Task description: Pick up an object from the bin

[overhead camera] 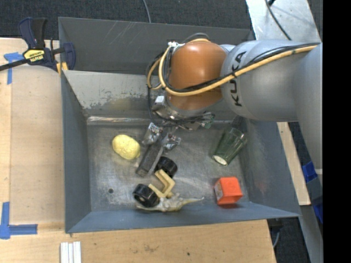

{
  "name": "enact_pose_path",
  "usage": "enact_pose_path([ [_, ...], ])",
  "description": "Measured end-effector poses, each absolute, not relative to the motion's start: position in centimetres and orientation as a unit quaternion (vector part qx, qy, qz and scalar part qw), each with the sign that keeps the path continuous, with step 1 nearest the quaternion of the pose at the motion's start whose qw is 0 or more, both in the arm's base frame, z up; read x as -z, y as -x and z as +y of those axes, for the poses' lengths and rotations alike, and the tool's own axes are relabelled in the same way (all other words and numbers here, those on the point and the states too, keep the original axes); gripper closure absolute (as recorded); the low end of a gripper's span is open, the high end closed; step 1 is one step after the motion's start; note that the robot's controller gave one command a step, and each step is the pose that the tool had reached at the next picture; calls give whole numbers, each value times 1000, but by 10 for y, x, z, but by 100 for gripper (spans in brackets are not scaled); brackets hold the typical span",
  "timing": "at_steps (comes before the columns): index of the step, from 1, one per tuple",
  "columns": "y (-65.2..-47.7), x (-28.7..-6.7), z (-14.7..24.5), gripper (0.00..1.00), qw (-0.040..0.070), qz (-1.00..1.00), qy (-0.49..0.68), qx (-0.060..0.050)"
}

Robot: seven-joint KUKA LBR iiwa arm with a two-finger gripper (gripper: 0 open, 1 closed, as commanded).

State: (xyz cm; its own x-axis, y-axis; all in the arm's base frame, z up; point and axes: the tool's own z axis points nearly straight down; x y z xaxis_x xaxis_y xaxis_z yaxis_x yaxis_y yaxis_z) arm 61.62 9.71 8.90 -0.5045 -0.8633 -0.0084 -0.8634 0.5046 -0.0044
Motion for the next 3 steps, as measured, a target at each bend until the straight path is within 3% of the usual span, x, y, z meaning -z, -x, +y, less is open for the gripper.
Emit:
enact_pose_path([
  [2, -615, -118, 97, 100, 0, 868, 497, -1],
  [3, -617, -131, 97, 100, 4, 868, 497, 1],
])
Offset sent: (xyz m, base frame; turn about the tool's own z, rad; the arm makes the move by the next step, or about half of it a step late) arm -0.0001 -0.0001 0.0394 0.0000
